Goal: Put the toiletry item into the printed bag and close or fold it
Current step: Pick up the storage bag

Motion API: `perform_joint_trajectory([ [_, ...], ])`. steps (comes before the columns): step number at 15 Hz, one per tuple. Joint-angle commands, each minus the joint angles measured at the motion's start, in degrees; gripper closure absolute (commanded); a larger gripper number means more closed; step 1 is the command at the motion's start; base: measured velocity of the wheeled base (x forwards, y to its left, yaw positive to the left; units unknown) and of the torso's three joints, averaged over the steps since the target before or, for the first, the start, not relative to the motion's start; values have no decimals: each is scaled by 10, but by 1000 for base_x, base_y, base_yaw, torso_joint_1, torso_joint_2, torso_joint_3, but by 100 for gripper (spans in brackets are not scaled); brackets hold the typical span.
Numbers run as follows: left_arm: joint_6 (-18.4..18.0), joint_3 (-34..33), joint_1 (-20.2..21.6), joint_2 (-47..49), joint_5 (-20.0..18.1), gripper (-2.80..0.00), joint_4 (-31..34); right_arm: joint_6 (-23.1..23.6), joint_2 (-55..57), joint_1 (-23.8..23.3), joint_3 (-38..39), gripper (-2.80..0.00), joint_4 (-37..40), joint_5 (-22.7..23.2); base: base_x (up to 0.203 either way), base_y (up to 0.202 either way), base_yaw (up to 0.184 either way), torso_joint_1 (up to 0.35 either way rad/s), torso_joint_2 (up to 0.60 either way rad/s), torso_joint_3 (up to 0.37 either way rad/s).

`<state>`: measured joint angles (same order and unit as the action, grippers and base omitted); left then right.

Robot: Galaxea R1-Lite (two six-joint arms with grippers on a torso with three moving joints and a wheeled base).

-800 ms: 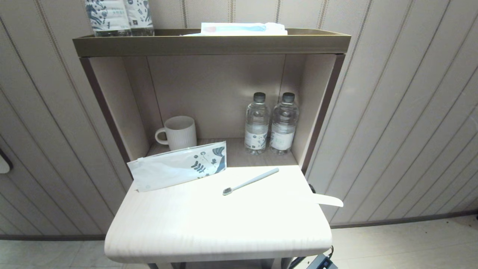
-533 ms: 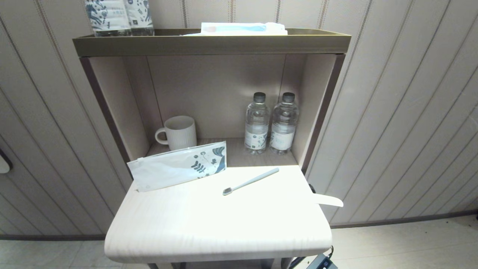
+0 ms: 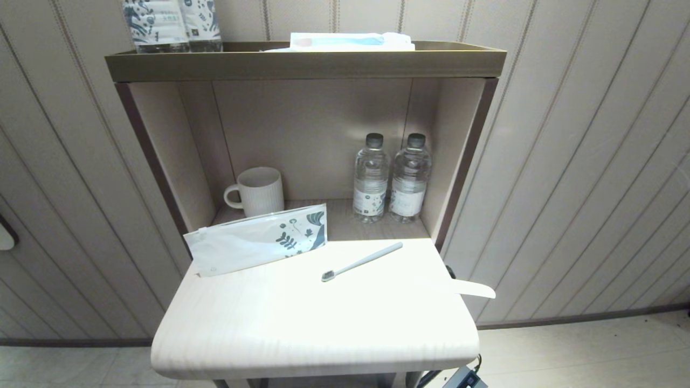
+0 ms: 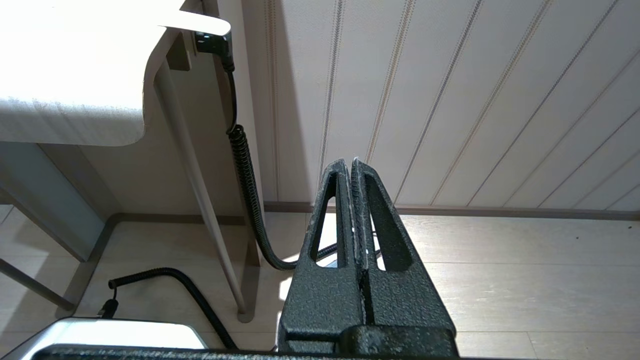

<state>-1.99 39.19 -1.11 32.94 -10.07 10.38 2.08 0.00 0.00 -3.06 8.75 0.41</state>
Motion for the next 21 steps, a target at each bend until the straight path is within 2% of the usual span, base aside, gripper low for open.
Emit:
perform_joint_trajectory([
  [1,6,40,-3,164,-127,0,-7,0,0,0,0,0,0,0,0,0,0,0,0,0],
  [2,6,45,-4,198,-181,0,-10,2,0,0,0,0,-1,0,0,0,0,0,0,0],
  [3,0,45,-4,224,-209,-280,-14,3,0,0,0,0,-1,0,0,0,0,0,0,0],
  [5,-37,36,-4,277,-236,-280,-42,4,0,0,0,0,-1,1,0,0,0,0,0,0],
  [7,-49,30,-2,323,-254,-280,-77,5,0,1,-1,0,-1,1,0,0,0,0,0,0],
  [9,-57,29,19,369,-288,-280,-106,6,0,1,-1,0,-1,2,0,0,0,0,0,0],
  [11,-84,29,54,418,-329,-280,-138,6,0,1,-1,0,-1,2,0,0,0,0,0,0],
  [12,-116,30,74,445,-346,-280,-150,5,0,1,-1,0,-1,2,0,0,0,0,0,0],
  [14,-207,30,116,486,-377,-280,-161,5,0,1,-1,0,-1,2,0,0,0,0,0,0],
  [15,-236,30,127,498,-393,-280,-163,6,0,1,-1,0,-1,2,0,0,0,0,0,0],
  [18,-267,35,127,516,-405,-280,-168,6,0,1,-1,0,-1,2,0,0,0,0,0,0],
  [21,-278,39,122,520,-441,-280,-167,6,0,1,-1,0,-1,2,0,0,0,0,0,0],
])
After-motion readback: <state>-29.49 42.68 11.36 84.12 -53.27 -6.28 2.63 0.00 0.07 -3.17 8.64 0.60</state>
